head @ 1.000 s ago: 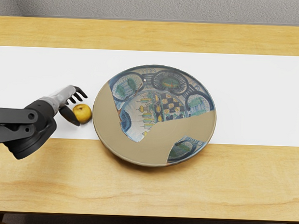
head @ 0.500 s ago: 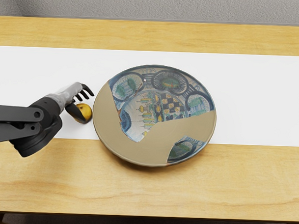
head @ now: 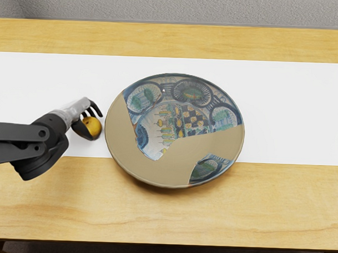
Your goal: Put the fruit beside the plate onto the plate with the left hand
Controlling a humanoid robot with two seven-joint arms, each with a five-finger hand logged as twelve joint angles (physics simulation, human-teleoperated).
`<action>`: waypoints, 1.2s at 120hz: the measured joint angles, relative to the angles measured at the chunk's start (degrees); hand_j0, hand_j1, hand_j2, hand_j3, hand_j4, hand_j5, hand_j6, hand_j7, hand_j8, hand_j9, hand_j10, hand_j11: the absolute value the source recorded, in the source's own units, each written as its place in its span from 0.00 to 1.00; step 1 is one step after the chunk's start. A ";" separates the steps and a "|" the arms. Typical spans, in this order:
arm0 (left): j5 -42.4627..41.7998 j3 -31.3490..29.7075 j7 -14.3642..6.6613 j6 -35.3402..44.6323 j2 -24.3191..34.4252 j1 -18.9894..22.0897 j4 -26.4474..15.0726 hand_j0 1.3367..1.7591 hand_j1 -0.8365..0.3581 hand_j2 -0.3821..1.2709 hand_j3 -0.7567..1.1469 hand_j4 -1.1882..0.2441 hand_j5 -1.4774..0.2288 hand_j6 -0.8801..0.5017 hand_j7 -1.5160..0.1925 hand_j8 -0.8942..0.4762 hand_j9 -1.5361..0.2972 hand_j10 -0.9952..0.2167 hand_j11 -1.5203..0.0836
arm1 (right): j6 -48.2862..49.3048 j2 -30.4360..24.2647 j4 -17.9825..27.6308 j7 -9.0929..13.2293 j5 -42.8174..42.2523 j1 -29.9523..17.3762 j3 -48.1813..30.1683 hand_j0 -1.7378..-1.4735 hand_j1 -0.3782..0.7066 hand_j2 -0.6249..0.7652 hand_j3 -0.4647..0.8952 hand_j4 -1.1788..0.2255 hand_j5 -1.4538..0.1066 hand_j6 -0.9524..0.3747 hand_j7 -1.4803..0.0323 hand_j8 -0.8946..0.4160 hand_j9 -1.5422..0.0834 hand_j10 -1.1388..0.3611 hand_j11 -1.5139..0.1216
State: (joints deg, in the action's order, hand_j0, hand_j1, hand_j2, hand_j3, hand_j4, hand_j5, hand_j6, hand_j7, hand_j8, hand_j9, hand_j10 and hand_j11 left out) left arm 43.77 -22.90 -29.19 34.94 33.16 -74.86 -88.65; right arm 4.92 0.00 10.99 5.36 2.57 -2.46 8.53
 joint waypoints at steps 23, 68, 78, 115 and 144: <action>0.00 -0.21 -0.58 -0.05 0.19 0.07 -0.04 0.74 0.53 0.29 0.40 0.42 0.45 0.32 0.44 0.36 0.41 0.37 0.45 | 0.00 0.00 0.00 0.00 -0.02 0.00 0.00 0.30 0.07 0.44 0.34 0.81 0.90 0.69 0.95 0.66 0.92 0.74 0.90; 0.04 -1.20 -1.51 0.13 0.70 -0.02 -0.10 0.74 0.54 0.31 0.40 0.37 0.44 0.32 0.41 0.35 0.38 0.32 0.42 | -0.02 0.00 0.00 0.00 -0.01 0.00 0.00 0.30 0.07 0.44 0.34 0.81 0.90 0.69 0.95 0.66 0.92 0.74 0.90; -0.51 -1.28 -1.62 0.09 2.02 -0.18 -0.14 0.74 0.53 0.38 0.40 0.37 0.42 0.31 0.41 0.34 0.38 0.31 0.42 | -0.01 0.00 0.00 0.00 -0.01 0.00 0.00 0.30 0.07 0.44 0.34 0.81 0.90 0.69 0.95 0.66 0.92 0.74 0.90; -1.26 -1.22 -1.65 0.03 5.94 -3.90 -0.67 0.75 0.52 0.39 0.40 0.39 0.38 0.31 0.40 0.34 0.38 0.31 0.43 | 0.00 0.00 0.00 0.00 -0.01 0.00 0.00 0.30 0.07 0.44 0.34 0.81 0.90 0.69 0.95 0.66 0.92 0.74 0.90; -1.75 -1.15 -1.71 -0.60 8.39 -9.21 -0.95 0.75 0.51 0.41 0.40 0.40 0.37 0.31 0.40 0.33 0.39 0.30 0.43 | -0.02 0.00 0.00 0.00 0.00 0.00 0.00 0.30 0.07 0.44 0.34 0.81 0.90 0.69 0.95 0.66 0.92 0.74 0.90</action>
State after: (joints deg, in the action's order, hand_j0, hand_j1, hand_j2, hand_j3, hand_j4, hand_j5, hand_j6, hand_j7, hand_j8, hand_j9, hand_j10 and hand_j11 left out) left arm 42.02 -24.05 -30.90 34.34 41.55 -84.08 -89.60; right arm 4.90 0.00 10.99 5.36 2.58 -2.46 8.52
